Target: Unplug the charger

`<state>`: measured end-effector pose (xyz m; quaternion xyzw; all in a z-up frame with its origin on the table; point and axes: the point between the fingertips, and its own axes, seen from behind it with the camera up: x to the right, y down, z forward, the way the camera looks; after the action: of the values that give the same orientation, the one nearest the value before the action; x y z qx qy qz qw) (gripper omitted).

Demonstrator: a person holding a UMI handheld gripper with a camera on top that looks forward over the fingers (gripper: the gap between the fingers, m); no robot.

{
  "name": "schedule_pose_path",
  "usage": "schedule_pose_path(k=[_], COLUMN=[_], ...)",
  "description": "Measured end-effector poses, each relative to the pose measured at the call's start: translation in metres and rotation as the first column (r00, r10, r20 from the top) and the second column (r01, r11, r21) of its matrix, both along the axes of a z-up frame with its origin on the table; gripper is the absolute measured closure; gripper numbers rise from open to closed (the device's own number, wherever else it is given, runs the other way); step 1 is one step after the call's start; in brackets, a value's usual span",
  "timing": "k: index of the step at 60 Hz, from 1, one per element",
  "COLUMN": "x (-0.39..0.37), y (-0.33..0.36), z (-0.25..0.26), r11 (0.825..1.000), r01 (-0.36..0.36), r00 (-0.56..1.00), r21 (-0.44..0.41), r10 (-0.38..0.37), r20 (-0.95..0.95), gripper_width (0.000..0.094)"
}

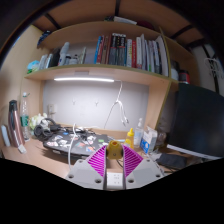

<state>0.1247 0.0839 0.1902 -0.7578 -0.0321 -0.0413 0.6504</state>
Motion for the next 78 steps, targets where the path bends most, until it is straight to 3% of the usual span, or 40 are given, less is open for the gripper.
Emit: schedule_pose_path(k=[8, 11, 19, 42, 56, 68, 70, 71, 72, 78], x=[0.032, 0.046, 0.077, 0.104, 0.104, 0.098, 0.099, 0.099, 0.100, 0.109], y=[-0.012, -0.016, -0.022, -0.009, 0.006, 0.004, 0.005, 0.005, 0.005, 0.003], z=[-0.029, -0.054, -0.123, -0.196, -0.198, -0.205, -0.202, -0.202, -0.201, -0.194], r11=[0.995, 0.986, 0.939, 0.834, 0.841, 0.823, 0.829, 0.831, 0.833, 0.847], r01=[0.046, 0.058, 0.082, 0.086, 0.078, 0.055, 0.059, 0.060, 0.063, 0.096], r00=[0.999, 0.998, 0.994, 0.995, 0.996, 0.998, 0.998, 0.998, 0.997, 0.995], r21=[-0.086, -0.155, -0.334, -0.546, -0.536, -0.565, -0.556, -0.554, -0.549, -0.524], r10=[-0.044, -0.054, -0.099, -0.097, -0.084, -0.067, -0.069, -0.069, -0.072, -0.100], r20=[0.031, 0.030, -0.035, 0.009, 0.013, 0.000, 0.003, 0.004, 0.006, 0.019], gripper_width=[0.0694, 0.0694, 0.0691, 0.0659, 0.0623, 0.0570, 0.0506, 0.0423, 0.0438, 0.0226])
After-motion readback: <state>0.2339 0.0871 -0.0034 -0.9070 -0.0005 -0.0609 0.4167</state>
